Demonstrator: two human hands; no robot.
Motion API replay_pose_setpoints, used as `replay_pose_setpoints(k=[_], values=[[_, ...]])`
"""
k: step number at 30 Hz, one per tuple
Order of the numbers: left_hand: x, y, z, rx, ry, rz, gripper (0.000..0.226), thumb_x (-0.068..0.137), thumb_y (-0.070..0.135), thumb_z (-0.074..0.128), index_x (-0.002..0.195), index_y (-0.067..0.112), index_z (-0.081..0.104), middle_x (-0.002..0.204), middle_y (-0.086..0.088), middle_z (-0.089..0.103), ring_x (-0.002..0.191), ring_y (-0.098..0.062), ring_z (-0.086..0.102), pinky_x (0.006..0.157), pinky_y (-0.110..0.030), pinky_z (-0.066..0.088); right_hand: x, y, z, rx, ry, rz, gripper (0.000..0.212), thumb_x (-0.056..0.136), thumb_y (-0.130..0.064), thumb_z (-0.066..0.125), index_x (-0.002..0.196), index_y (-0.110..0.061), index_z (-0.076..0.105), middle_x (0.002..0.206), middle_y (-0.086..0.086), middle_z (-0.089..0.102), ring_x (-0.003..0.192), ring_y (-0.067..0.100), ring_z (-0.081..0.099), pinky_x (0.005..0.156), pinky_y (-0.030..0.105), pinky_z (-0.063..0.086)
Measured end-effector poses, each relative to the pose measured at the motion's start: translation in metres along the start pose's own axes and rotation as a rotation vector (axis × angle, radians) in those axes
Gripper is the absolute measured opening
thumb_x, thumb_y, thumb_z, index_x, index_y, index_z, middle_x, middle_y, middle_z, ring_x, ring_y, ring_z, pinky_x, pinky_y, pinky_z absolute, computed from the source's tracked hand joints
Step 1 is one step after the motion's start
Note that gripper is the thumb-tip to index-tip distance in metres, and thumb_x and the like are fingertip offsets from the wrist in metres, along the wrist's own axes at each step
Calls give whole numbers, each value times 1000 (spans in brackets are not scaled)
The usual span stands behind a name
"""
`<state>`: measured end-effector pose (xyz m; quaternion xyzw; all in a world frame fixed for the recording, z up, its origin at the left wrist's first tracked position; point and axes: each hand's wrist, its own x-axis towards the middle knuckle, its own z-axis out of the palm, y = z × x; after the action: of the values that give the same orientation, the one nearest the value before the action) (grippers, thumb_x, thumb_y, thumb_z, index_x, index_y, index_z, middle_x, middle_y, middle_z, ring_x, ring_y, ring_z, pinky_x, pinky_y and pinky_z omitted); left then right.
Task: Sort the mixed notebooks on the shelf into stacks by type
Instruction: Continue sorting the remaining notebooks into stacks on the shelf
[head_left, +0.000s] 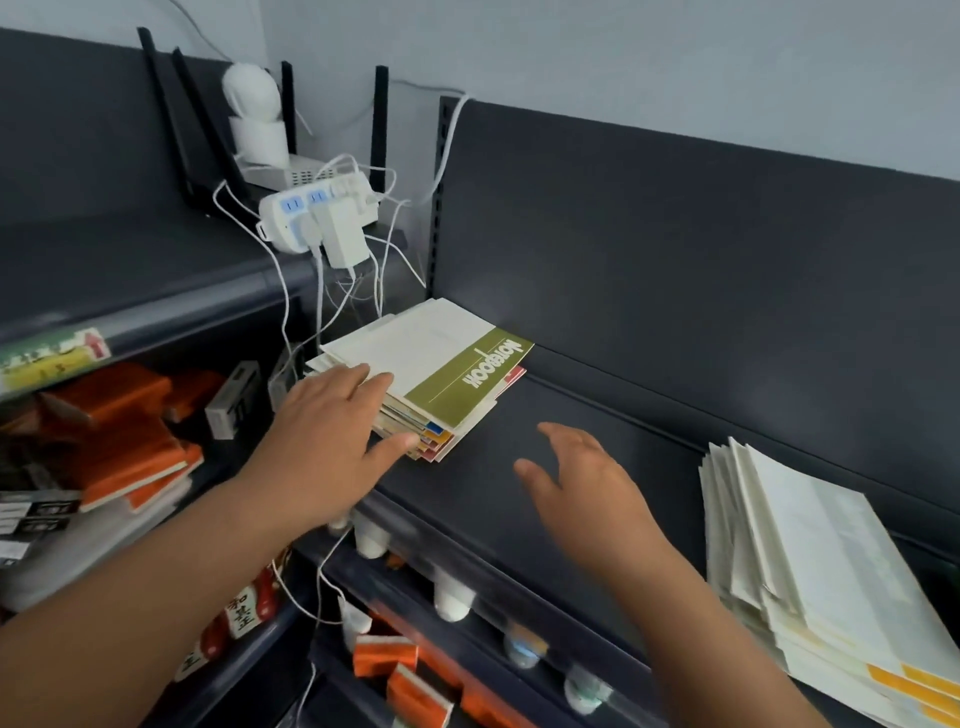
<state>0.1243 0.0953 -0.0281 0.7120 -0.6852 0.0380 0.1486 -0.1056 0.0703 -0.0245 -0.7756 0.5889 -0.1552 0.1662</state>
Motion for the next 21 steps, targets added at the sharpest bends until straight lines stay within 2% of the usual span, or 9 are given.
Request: replay_pose_setpoints(k=[4, 11, 18, 21], values=[[24, -7, 6, 29, -33, -30, 76, 91, 64, 32, 153, 22, 18, 160, -4, 18, 148, -23, 9, 119, -39, 6, 36, 1, 3, 68, -11, 15, 56, 101, -41, 44, 150, -19, 32, 155, -1, 35, 140, 16, 37, 109, 29, 32], [63, -25, 23, 57, -63, -73, 76, 92, 63, 33, 153, 21, 19, 160, -6, 17, 148, -24, 9, 119, -39, 7, 76, 2, 23, 137, -46, 37, 55, 101, -43, 44, 150, -21, 33, 154, 0, 37, 139, 17, 38, 108, 31, 33], [112, -42, 31, 90, -113, -30, 77, 92, 65, 29, 154, 21, 14, 162, -6, 10, 148, -25, 3, 119, -40, 4, 100, -7, 28, 109, 5, 86, 56, 101, -43, 44, 150, -19, 33, 153, 0, 37, 139, 18, 36, 107, 30, 34], [128, -53, 34, 120, -189, -12, 81, 89, 70, 24, 154, 23, 10, 162, -6, 5, 149, -25, -1, 120, -41, 3, 110, -17, 32, 141, -14, 140, 56, 100, -45, 44, 149, -20, 33, 152, -1, 36, 138, 18, 37, 106, 31, 36]])
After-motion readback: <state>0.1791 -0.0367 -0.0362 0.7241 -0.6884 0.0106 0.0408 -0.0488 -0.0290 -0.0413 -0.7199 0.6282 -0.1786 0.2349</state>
